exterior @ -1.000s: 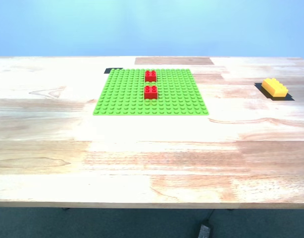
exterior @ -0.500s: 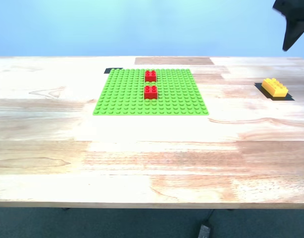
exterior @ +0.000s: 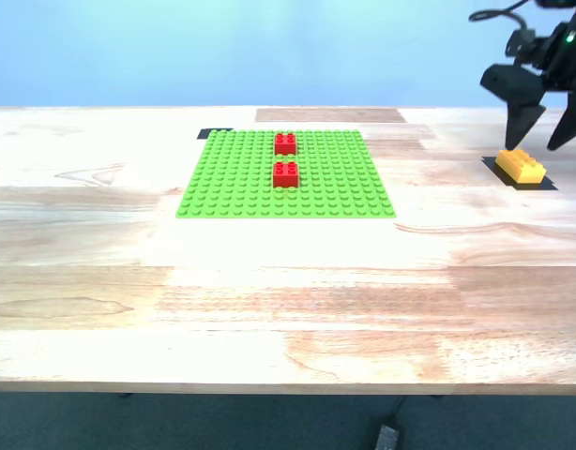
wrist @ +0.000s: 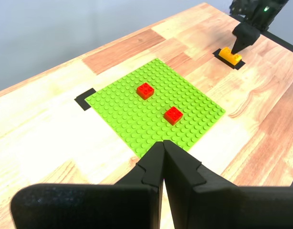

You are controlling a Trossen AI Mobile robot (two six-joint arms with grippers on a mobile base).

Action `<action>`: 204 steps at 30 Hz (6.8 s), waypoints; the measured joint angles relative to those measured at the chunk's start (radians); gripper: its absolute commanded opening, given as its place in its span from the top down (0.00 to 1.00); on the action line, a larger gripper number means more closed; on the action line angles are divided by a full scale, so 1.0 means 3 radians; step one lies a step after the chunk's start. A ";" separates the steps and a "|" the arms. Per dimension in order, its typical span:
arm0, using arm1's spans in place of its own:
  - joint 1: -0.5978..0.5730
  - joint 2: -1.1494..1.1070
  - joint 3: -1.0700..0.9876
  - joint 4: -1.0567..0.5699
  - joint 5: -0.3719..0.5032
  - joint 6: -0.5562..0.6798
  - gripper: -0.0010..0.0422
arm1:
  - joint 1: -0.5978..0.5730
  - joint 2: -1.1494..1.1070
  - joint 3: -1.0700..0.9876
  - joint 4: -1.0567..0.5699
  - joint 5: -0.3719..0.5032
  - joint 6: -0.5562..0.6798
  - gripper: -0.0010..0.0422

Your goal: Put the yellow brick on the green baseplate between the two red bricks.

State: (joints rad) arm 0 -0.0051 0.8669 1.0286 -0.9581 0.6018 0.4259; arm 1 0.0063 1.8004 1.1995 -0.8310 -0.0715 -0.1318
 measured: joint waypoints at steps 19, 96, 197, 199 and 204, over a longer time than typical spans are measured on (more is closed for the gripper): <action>0.0000 -0.0013 -0.0005 0.0020 0.0000 0.0000 0.98 | 0.0001 0.0263 -0.0108 0.0355 0.0150 0.0000 0.65; 0.0000 -0.0137 0.0003 0.0027 0.0000 0.0000 0.98 | 0.2494 0.1508 0.2013 -0.0121 0.0233 -0.2455 0.98; 0.0001 -0.0195 0.0004 0.0001 0.0000 0.0089 0.98 | 0.2578 0.1645 0.1798 0.0291 0.0112 -0.2141 0.95; 0.0001 -0.0201 0.0004 0.0001 0.0000 0.0089 0.98 | 0.2581 0.1593 0.1785 0.0295 0.0111 -0.2141 0.95; 0.0001 -0.0210 0.0004 0.0024 -0.0089 0.0090 0.98 | 0.2585 0.1400 0.1785 0.0301 0.0095 -0.2153 0.95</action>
State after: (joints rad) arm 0 -0.0048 0.8040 1.0298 -0.9508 0.5751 0.4530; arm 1 0.7818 2.2204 1.7351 -0.7406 -0.0429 -0.7776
